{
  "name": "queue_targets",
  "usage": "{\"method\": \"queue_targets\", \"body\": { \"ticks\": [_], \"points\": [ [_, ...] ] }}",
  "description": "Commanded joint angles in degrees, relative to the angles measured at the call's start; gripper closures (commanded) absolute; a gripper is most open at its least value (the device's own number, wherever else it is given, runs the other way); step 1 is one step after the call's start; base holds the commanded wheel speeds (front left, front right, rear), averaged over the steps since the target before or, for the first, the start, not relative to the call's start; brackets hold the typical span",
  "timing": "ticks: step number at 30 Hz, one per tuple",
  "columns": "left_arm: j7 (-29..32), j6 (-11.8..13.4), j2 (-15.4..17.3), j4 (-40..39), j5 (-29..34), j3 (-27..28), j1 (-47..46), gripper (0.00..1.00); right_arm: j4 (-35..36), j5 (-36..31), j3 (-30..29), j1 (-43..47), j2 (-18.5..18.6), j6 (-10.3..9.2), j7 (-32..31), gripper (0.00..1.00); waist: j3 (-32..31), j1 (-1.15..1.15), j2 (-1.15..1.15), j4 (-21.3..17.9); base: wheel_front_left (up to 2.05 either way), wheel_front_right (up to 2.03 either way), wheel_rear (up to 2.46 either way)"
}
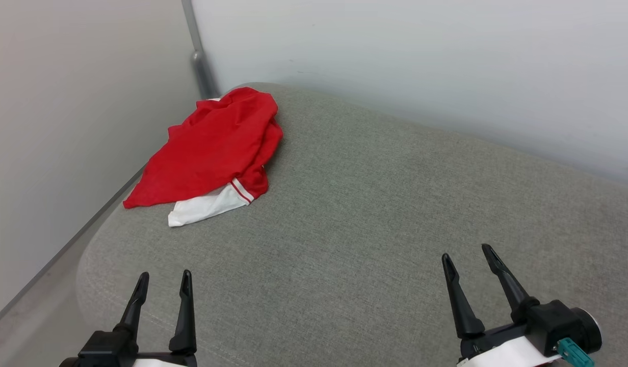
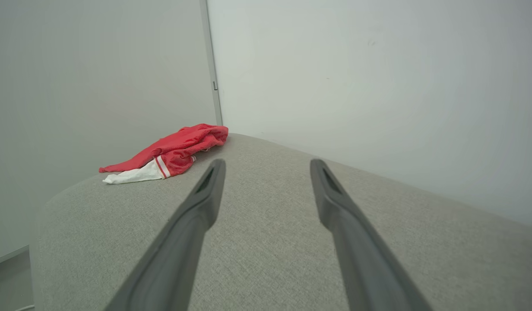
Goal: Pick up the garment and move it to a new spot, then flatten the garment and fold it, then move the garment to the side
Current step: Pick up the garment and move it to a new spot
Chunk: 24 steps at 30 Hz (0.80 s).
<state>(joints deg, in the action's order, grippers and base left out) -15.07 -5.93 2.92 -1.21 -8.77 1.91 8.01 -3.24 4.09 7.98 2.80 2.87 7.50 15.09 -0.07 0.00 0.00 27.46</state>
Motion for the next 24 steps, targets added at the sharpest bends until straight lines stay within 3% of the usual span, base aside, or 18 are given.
{"method": "queue_targets", "body": {
  "ticks": [1,7,11,15,19,24],
  "points": [
    [-0.16,-0.38,-0.05,0.51,-0.96,0.23,0.32,0.00,0.25,0.23,0.10,0.11,0.01,-0.02,0.12,0.00,0.29,0.00,0.00,-0.53,0.00,0.00,0.00],
    [-0.16,-1.13,-0.05,1.49,-1.70,0.78,-1.59,0.00,1.10,-0.73,0.43,-0.43,0.02,-0.02,0.12,0.00,2.28,0.00,0.00,-2.02,0.00,0.00,0.00],
    [-0.16,-1.44,2.05,2.48,1.90,-0.63,-3.34,0.00,1.77,-3.31,-0.22,-1.28,0.02,-0.02,0.12,0.00,5.42,0.00,0.00,-3.61,0.00,0.00,0.00],
    [-0.16,-1.50,4.19,5.71,-0.01,-0.13,-8.19,0.00,2.56,-5.66,-0.45,-2.33,0.02,-0.02,0.12,0.00,9.41,0.00,0.00,-5.46,0.00,0.00,0.00],
    [0.63,-1.53,9.68,12.01,-5.43,-3.17,-15.67,0.00,3.52,-8.13,-0.45,-4.01,0.03,-0.02,0.12,0.00,14.42,0.00,0.00,-7.41,0.00,0.00,0.00],
    [9.79,-1.46,20.33,15.95,-15.52,-8.64,-28.09,0.00,5.24,-11.17,-0.15,-6.19,0.42,-0.02,0.12,0.00,20.79,0.00,0.00,-9.88,0.00,0.00,0.00]
  ]
}}
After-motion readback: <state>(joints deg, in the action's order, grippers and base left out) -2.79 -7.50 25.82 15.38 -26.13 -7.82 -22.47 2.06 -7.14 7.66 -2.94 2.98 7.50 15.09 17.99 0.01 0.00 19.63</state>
